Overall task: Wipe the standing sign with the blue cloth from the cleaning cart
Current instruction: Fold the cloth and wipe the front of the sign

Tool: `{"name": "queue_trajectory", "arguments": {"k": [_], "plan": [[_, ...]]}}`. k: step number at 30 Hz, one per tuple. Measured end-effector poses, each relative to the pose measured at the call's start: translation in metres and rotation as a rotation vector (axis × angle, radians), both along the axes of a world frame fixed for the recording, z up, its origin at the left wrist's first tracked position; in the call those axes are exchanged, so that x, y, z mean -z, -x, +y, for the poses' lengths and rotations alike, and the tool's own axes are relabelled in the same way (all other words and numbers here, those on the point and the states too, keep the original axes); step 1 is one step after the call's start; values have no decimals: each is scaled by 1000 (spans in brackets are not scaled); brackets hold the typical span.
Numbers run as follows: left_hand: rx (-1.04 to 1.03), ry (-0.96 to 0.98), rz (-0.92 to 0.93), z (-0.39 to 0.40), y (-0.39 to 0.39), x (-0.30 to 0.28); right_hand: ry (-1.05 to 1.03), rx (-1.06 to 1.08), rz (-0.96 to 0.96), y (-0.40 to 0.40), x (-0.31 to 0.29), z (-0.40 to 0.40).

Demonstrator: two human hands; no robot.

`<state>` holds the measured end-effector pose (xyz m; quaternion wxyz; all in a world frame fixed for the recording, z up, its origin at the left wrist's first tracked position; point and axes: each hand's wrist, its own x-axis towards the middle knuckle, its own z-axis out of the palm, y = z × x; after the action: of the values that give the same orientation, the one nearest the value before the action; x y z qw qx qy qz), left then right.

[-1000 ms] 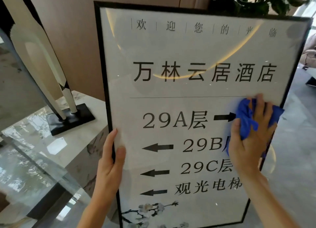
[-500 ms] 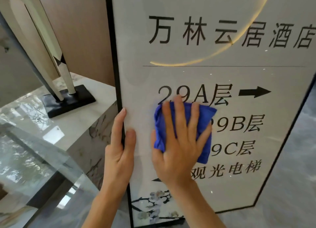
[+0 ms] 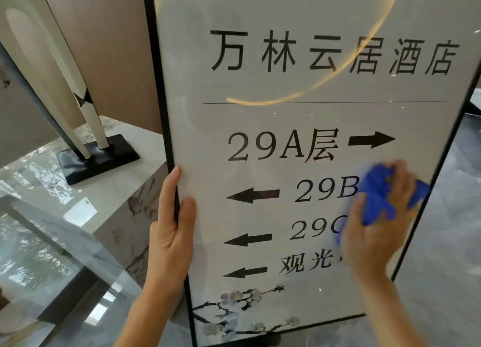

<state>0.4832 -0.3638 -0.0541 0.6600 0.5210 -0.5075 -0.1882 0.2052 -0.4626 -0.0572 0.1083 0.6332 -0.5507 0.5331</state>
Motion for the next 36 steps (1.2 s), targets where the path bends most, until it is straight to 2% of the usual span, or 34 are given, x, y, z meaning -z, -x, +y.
{"name": "queue_trajectory", "arguments": {"k": [5, 11, 15, 20, 26, 32, 36], "plan": [[-36, -14, -38, 5, 5, 9, -53, -42, -142, 32, 10, -11], [-25, -39, 11, 20, 13, 40, 5, -64, -142, 5, 21, -1], [-28, -68, -8, 26, 13, 54, 6, -52, -38, -33, 43, 24], [5, -10, -29, 25, 11, 56, -35, -44, 249, -97, 82, 67], [66, 92, 15, 19, 9, 57, 13, -227, 473, -151, 114, 108], [88, 126, -22, 18, 7, 57, 58, -237, 607, -100, 129, 95], [42, 119, -54, 16, 9, 62, -33, -173, 575, -29, 141, 78]]}}
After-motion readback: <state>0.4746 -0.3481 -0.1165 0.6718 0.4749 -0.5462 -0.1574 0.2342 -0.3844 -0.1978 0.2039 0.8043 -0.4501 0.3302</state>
